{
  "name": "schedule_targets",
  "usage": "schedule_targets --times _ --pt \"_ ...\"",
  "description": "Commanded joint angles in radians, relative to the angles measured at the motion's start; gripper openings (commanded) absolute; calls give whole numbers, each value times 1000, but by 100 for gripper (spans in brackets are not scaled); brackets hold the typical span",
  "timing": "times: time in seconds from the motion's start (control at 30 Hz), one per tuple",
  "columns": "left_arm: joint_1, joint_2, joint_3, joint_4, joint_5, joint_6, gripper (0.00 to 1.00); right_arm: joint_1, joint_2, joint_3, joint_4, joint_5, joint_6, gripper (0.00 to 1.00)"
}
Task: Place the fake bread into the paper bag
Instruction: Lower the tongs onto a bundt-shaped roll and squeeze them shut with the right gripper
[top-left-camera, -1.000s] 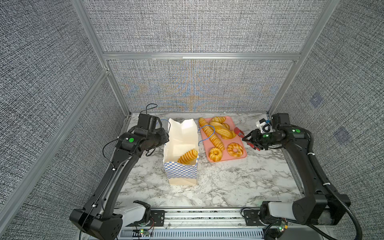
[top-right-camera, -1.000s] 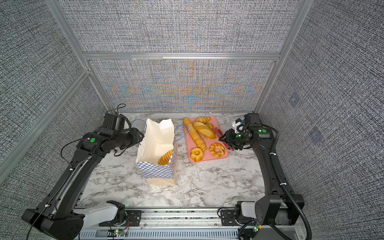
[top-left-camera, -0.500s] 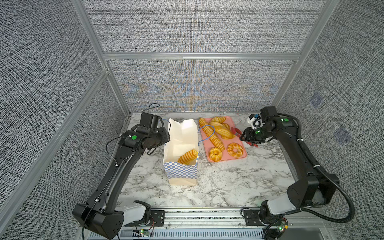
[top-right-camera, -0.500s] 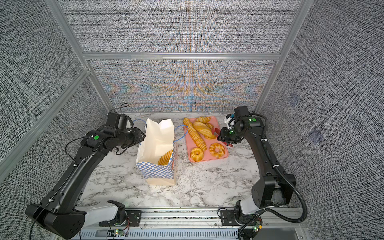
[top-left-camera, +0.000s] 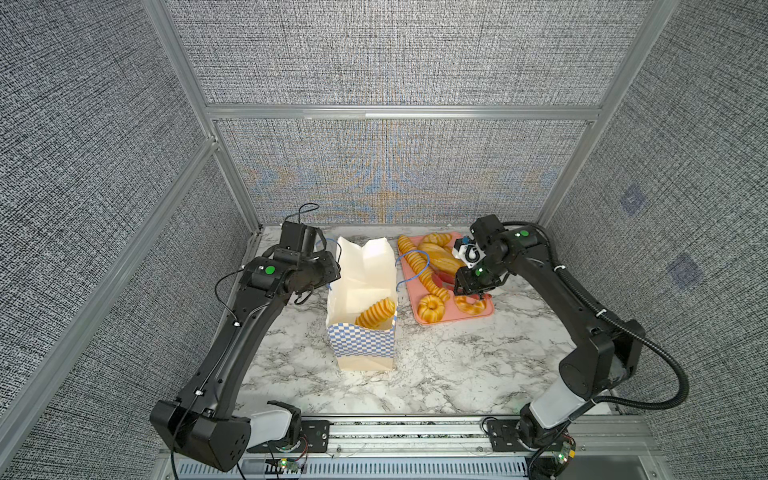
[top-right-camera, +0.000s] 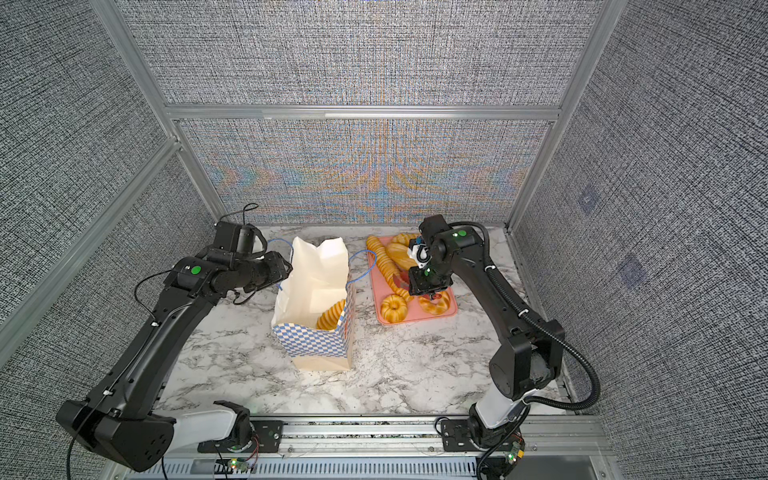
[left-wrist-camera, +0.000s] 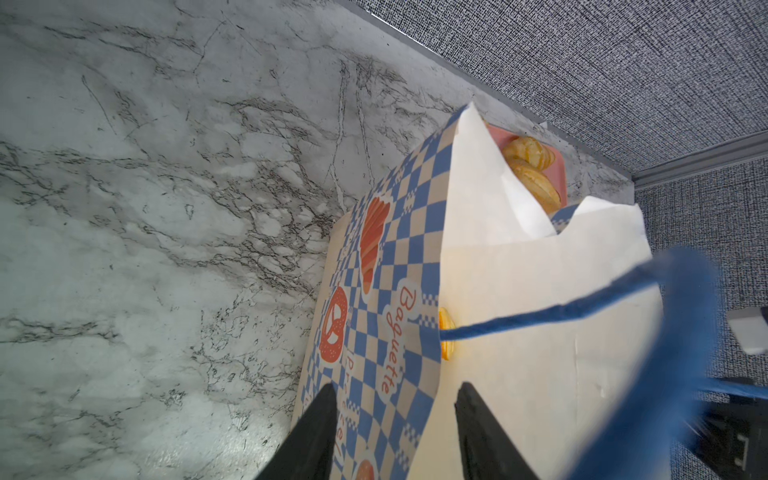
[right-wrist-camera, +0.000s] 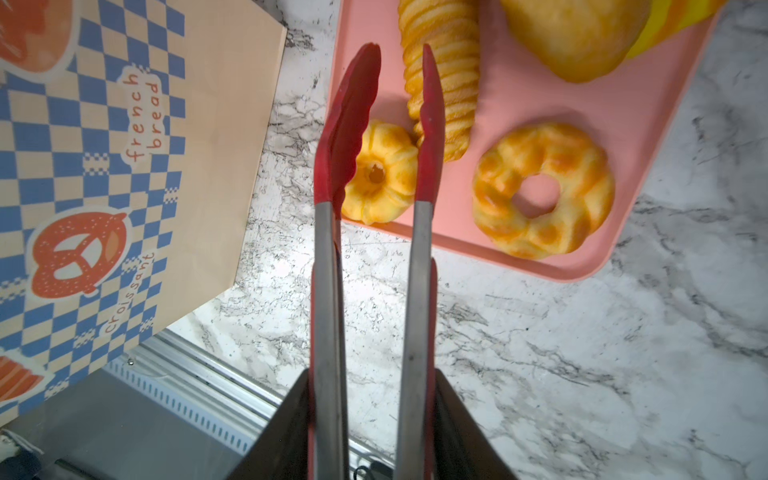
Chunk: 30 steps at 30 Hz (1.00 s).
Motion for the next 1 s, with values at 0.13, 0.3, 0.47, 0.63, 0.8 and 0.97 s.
schedule_targets --times 0.13,0.3,0.47,0.63,0.8,0.97 --pt "6 -3 -4 13 8 23 49 17 -76 -76 -88 -34 128 44" --pt "8 11 -4 19 24 27 49 45 -95 -107 -79 -42 178 45" --pt "8 26 2 24 35 28 49 52 -79 -131 -50 -25 203 45" --pt "8 22 3 24 29 28 49 53 -54 -129 -31 -19 206 45" --pt "7 17 -3 20 24 27 49 52 -24 -122 -14 -29 204 46" --pt "9 7 -14 18 18 23 49 53 -4 -123 -11 -17 199 46"
